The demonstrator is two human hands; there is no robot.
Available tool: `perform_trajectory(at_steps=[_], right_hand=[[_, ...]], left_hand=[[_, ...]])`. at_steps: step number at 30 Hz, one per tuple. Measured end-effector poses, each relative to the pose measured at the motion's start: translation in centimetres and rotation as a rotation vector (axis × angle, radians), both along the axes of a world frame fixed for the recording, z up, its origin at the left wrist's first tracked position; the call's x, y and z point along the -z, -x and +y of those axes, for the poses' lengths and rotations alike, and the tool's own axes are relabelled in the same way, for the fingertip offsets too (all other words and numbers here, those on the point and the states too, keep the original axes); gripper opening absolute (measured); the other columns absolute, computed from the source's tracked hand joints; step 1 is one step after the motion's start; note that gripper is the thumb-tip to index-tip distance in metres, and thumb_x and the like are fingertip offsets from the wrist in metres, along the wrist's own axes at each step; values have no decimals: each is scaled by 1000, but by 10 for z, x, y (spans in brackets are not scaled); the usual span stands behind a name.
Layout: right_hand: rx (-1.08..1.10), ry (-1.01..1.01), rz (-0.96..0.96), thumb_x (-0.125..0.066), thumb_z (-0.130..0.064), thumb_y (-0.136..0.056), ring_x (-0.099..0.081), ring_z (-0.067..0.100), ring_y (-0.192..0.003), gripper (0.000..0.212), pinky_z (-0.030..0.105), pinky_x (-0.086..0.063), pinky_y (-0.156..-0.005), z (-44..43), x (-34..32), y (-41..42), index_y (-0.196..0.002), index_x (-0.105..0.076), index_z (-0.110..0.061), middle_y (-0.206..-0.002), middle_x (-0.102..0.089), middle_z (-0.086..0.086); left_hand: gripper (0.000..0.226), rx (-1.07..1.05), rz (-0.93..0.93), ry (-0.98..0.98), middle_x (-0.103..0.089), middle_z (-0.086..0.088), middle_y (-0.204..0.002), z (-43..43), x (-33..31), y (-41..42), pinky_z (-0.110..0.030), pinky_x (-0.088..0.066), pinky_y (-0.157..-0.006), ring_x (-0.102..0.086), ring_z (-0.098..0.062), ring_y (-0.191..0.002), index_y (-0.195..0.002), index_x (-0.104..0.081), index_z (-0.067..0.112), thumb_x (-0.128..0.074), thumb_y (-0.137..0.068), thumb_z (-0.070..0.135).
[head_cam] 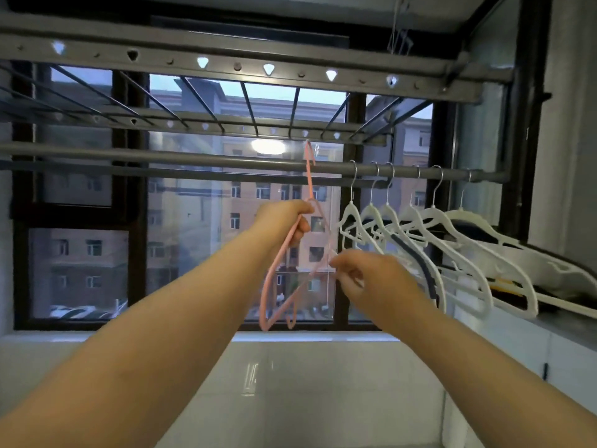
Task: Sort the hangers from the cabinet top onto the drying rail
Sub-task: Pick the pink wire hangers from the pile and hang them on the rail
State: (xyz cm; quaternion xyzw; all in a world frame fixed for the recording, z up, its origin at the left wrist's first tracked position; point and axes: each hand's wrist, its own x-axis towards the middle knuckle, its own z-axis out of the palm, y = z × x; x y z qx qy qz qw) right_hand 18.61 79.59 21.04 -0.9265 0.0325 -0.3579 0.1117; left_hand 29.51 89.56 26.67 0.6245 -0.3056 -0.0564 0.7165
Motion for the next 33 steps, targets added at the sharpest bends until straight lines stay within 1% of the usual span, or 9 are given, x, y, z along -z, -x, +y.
perform_trajectory(at_steps=[3, 7, 14, 17, 20, 25, 30, 31, 33], right_hand=[[146, 153, -132, -46, -21, -93, -49, 16, -94, 25, 27, -38, -80, -19, -32, 3, -113, -60, -17, -111, -62, 4], [320, 21, -100, -49, -26, -91, -39, 22, -125, 38, 37, -36, -99, -49, -61, 0, -129, -49, -19, -132, -52, 3], [245, -161, 95, -45, -35, -93, -41, 26, -126, 46, 42, -38, -102, -65, -48, -22, -136, -38, -21, -136, -48, 5], [221, -160, 114, -46, -26, -94, -41, 25, -128, 45, 40, -39, -101, -68, -40, -28, -137, -37, -20, -137, -48, 6], [214, -168, 128, -44, -14, -94, -45, 25, -124, 44, 36, -42, -96, -72, -36, -31, -137, -37, -20, -139, -46, 7], [196, -180, 101, -42, -14, -94, -50, 22, -116, 42, 31, -44, -86, -80, -32, -31, -136, -40, -20, -140, -44, 5], [146, -212, 25, -44, -14, -93, -49, 8, -72, 39, 21, -43, -59, -89, -27, -29, -131, -45, -22, -135, -47, 5], [143, -214, 13, -45, -15, -93, -48, 8, -71, 38, 21, -43, -60, -90, -26, -27, -130, -46, -22, -134, -48, 5], [143, -205, -6, -46, -16, -93, -52, 14, -89, 37, 27, -45, -74, -92, -24, -24, -129, -48, -20, -135, -47, 4]], left_hand=[[15, -8, -27, 5, -46, 3, -31, -12, -9, -6, -10, -31, -29, -37, -2, -23, -77, -57, 9, -51, -89, 15], [16, -19, -28, 7, -44, 0, -48, -21, -12, -14, -10, -30, -28, -36, -2, -23, -75, -56, 9, -51, -89, 13], [16, -28, -27, -44, -45, -3, -53, -39, -9, -22, -10, -32, -29, -38, -1, -24, -83, -58, 5, -50, -91, 16], [16, -15, 22, -21, -47, 1, -36, -45, -3, -26, -9, -30, -27, -37, -2, -21, -79, -58, 5, -51, -90, 15], [18, -16, 45, -4, -44, 3, -26, -51, 4, -29, -9, -28, -27, -35, -3, -21, -74, -57, 6, -53, -90, 14], [18, -53, 55, -18, -45, 2, -27, -60, 12, -30, -10, -27, -27, -34, -4, -20, -76, -58, 7, -52, -90, 17], [18, -44, 37, -16, -48, 2, -37, -64, 15, -24, -11, -30, -28, -38, -3, -23, -81, -58, 11, -48, -92, 21], [18, -42, 38, -20, -48, 0, -41, -65, 15, -23, -11, -31, -29, -40, -3, -24, -83, -58, 11, -48, -92, 23], [22, -52, 38, -40, -50, -1, -48, -65, 16, -20, -17, -35, -35, -44, -8, -33, -88, -57, 11, -47, -92, 30]])
